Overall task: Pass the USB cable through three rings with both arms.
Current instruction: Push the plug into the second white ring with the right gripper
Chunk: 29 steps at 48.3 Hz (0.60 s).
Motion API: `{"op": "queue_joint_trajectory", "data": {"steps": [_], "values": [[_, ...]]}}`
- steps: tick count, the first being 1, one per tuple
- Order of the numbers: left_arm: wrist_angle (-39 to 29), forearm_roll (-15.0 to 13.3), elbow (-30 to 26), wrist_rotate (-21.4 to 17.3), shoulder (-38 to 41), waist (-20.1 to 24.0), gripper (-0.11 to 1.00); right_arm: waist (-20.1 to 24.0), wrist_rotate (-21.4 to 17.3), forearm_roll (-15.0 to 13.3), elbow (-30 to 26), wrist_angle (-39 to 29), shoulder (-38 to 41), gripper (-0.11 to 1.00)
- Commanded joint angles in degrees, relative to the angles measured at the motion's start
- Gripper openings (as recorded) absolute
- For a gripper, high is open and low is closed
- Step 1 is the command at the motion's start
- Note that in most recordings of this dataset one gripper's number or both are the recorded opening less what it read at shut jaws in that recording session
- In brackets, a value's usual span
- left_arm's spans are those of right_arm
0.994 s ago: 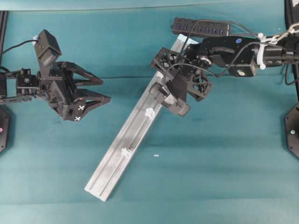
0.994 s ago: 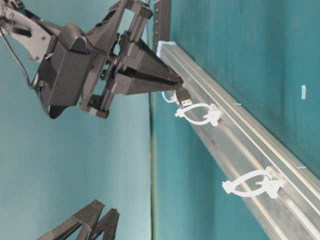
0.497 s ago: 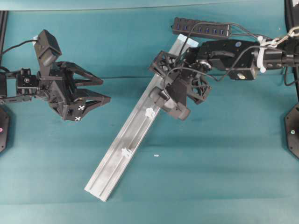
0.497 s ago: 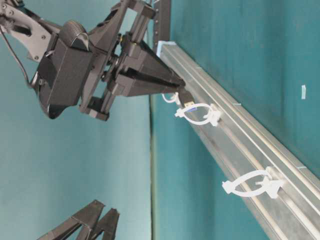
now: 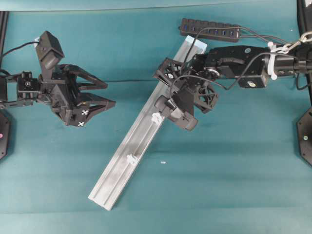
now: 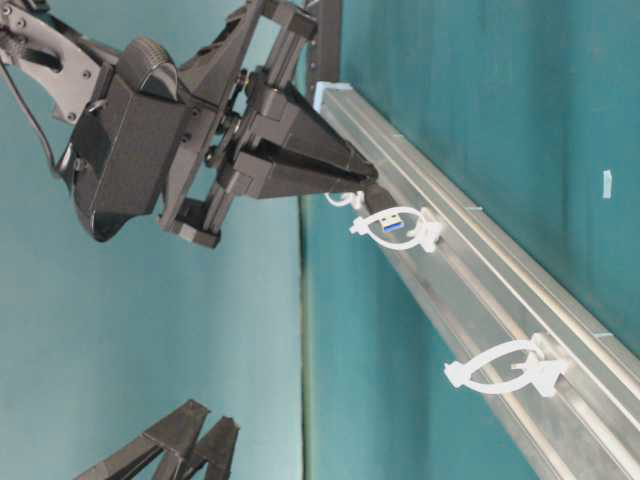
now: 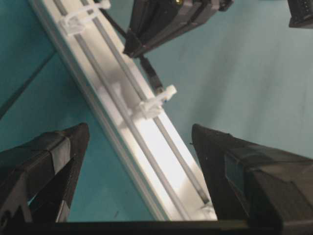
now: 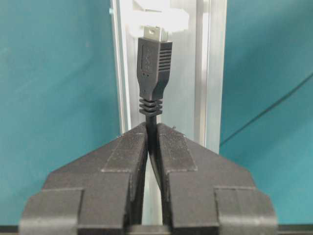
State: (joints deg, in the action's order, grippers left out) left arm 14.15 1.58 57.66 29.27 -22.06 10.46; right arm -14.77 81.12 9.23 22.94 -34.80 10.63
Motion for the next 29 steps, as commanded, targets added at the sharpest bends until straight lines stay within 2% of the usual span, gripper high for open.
{"op": "queue_joint_trajectory", "data": {"steps": [1,14,29], "values": [[0.26,0.18,-0.62,0.09,-0.53,-0.09,0.92,0.79,-0.18,0.35,-0.35,0.70,0.26,0.10],[0.26,0.09,-0.62,0.88,-0.53,-0.09,0.92,1.49,-0.35,0.44,-0.26,1.14,0.53,0.10],[0.26,0.18,-0.97,2.29,-1.76,-1.49,0.91,1.85,-0.62,2.11,-0.53,1.05,0.62,0.10]]}}
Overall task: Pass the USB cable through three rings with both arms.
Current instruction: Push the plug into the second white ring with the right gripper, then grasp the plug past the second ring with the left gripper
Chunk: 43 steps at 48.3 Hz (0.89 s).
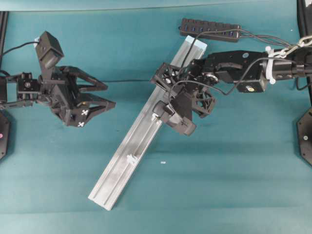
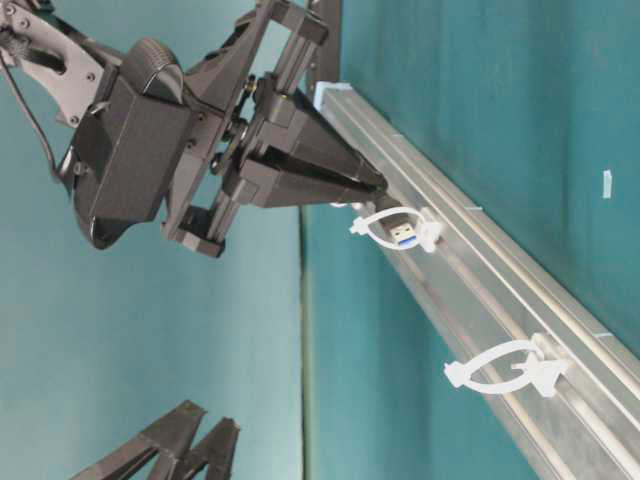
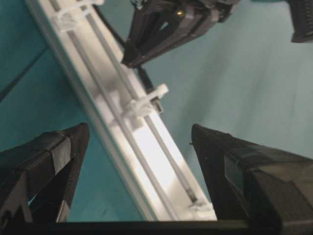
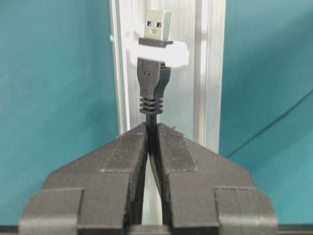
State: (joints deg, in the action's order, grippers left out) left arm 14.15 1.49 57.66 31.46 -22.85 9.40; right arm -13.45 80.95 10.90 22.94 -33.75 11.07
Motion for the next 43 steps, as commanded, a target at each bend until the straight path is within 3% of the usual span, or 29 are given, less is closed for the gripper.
{"op": "queue_joint_trajectory", "data": {"steps": [1,16,29,43], "values": [[0.18,0.18,-0.97,0.18,-0.97,-0.62,0.91,0.53,-0.44,0.53,-0.53,-0.09,0.18,0.10],[0.09,0.18,-2.37,5.63,0.79,-4.22,0.91,1.14,-1.67,0.70,-1.05,-0.70,0.35,0.10],[0.18,0.18,-4.92,5.80,4.66,-7.38,0.91,1.49,-5.80,0.70,-2.20,-0.79,0.88,0.10],[0.88,0.18,-6.06,5.71,9.14,-7.91,0.91,2.37,-6.24,1.76,-2.46,-1.67,0.88,0.10]]}}
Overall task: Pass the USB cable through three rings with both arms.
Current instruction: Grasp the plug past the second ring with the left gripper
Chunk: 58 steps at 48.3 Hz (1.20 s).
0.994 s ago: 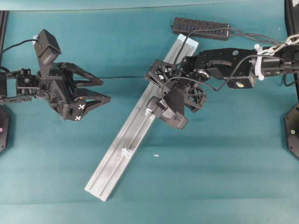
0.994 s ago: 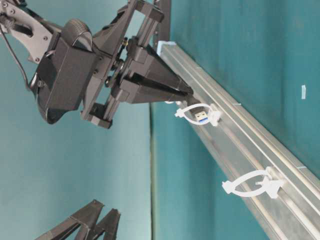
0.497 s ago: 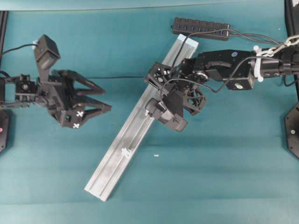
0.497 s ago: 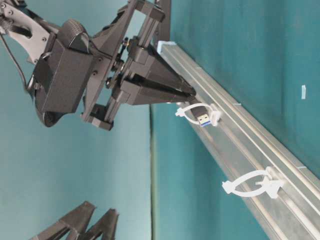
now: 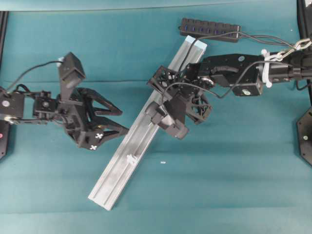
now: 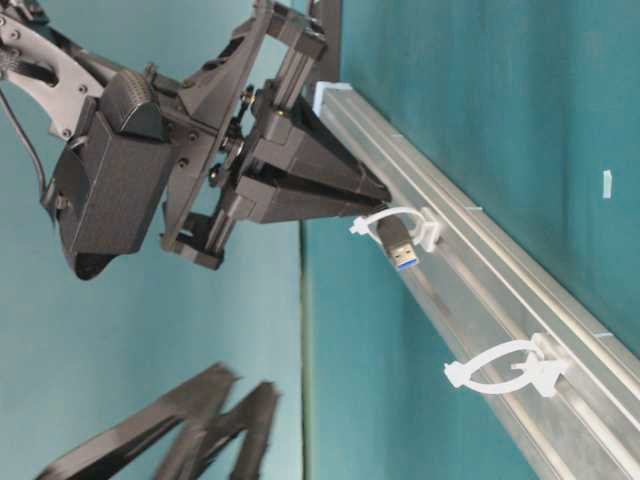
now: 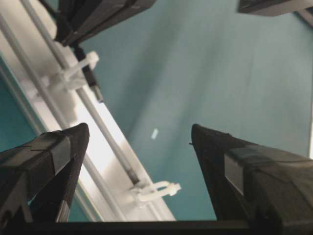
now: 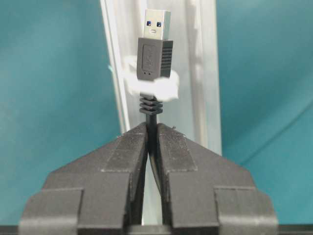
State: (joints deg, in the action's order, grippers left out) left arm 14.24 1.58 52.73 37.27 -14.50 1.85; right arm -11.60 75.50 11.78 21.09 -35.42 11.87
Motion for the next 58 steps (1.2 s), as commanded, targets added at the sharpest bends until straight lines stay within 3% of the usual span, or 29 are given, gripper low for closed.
{"op": "queue_joint_trajectory", "data": {"steps": [1,8,26,39,58], "values": [[0.97,0.09,-1.32,-0.09,1.05,-0.35,0.91,0.53,-0.79,1.14,-0.62,0.00,0.18,0.10],[2.81,0.18,-1.67,-0.26,3.87,-0.35,0.91,0.53,-0.79,2.72,-0.79,0.00,0.09,0.10],[10.46,0.09,-3.69,-1.41,13.71,-0.70,0.91,0.53,-1.32,3.60,-1.05,0.18,0.18,0.10],[10.99,0.09,-8.44,-7.12,19.51,0.18,0.91,0.53,-1.32,3.96,-1.14,0.00,0.18,0.10],[11.60,0.09,-9.14,-6.94,21.01,0.97,0.85,0.53,-1.32,3.96,-1.23,0.00,0.26,0.10]]}}
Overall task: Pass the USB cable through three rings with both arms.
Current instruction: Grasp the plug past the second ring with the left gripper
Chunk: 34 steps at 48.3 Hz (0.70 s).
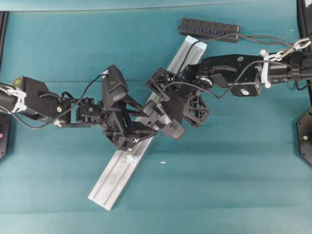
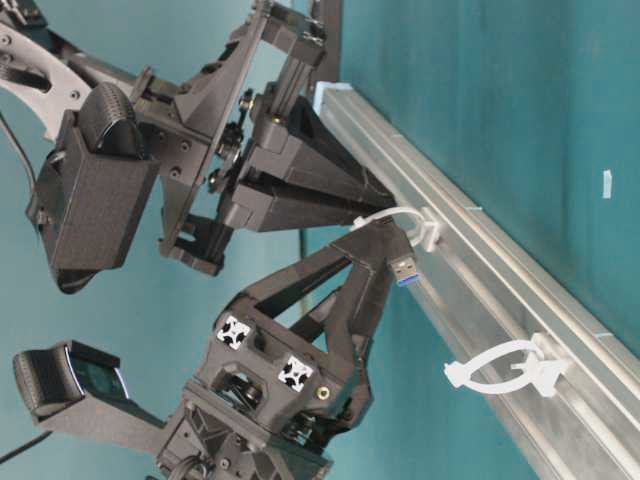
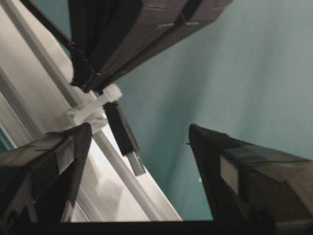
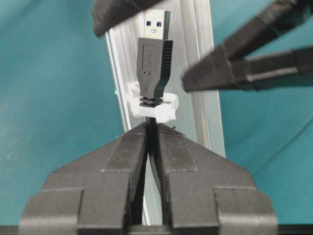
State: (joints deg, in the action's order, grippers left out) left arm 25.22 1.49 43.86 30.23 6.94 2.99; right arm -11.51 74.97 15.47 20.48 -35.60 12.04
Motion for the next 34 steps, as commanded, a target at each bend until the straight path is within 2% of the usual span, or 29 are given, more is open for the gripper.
{"op": "queue_joint_trajectory", "data": {"steps": [1,6,18,26,30,34], "values": [[0.62,0.18,-0.26,0.18,-0.35,-0.18,0.84,0.35,-0.79,0.26,-0.62,0.09,0.09,0.10],[0.62,0.18,-0.35,0.79,0.26,-0.35,0.80,0.44,-0.79,0.26,-0.53,0.09,0.00,0.10],[0.62,0.18,-1.05,0.88,1.67,-0.35,0.80,0.44,-0.79,0.26,-0.53,0.18,0.00,0.10],[1.67,0.18,-1.05,0.62,1.85,0.09,0.75,0.35,-0.79,0.26,-0.44,0.18,0.09,0.10],[2.64,0.18,-1.05,0.44,1.93,0.18,0.65,0.44,-0.79,0.26,-0.53,0.18,0.00,0.10],[2.99,0.18,-0.88,0.00,2.02,0.18,0.48,0.44,-0.79,0.26,-0.53,0.18,0.00,0.10]]}}
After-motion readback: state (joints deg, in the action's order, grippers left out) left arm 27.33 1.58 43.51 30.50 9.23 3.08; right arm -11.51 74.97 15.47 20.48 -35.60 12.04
